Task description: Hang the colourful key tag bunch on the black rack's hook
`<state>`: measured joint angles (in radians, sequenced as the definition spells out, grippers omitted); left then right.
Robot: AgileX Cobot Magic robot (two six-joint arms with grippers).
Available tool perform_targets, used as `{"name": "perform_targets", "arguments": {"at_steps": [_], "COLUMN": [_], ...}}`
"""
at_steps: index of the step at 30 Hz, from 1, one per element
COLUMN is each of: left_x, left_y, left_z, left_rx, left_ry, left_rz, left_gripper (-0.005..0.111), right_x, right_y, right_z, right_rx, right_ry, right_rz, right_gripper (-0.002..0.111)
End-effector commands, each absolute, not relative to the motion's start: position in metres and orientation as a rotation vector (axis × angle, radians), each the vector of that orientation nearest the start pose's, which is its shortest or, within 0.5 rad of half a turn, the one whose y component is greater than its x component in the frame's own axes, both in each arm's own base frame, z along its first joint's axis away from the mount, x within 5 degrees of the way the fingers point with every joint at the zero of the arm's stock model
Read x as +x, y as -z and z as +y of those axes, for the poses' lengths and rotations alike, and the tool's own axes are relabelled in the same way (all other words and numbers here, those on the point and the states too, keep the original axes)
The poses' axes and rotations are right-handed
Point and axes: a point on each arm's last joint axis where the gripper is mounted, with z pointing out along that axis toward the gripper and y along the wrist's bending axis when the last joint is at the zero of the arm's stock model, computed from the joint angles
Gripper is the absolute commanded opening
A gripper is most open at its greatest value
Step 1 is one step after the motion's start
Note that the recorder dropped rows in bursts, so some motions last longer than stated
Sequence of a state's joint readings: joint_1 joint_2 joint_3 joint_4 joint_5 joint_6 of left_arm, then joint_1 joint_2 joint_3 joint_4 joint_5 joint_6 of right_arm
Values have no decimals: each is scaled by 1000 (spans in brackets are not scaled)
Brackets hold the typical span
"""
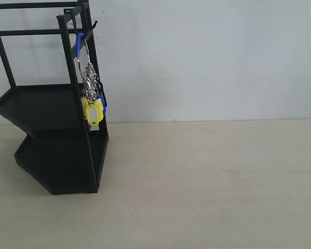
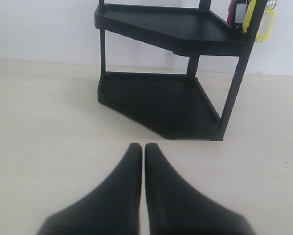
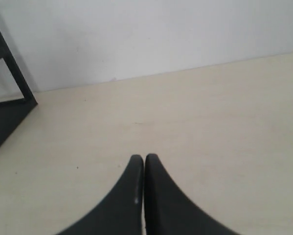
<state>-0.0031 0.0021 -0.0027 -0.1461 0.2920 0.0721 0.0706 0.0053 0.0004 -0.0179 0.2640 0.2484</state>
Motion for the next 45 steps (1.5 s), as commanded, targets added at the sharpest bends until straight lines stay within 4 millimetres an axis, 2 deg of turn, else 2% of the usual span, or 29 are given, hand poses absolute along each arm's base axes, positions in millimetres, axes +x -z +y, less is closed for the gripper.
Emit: {"name": "perform_targets", "arguments": {"at_steps": [1, 6, 45], "left_x": [55, 55, 55], "left_y": [-188, -188, -188], "left_z": [-4, -4, -4], "left_rx": [-24, -24, -24], "left_ry": [79, 79, 79], "left_rz": [1766, 1766, 1766], "left_gripper": [4, 4, 4], "right_x": [53, 52, 53], "right_y": [-180, -178, -180], "right_z": [3, 1, 2], "right_rx": [141, 108, 81], "right_ry": [-189, -130, -152], "right_rz": [1846, 1872, 1853], "right_gripper": [0, 0, 0]}}
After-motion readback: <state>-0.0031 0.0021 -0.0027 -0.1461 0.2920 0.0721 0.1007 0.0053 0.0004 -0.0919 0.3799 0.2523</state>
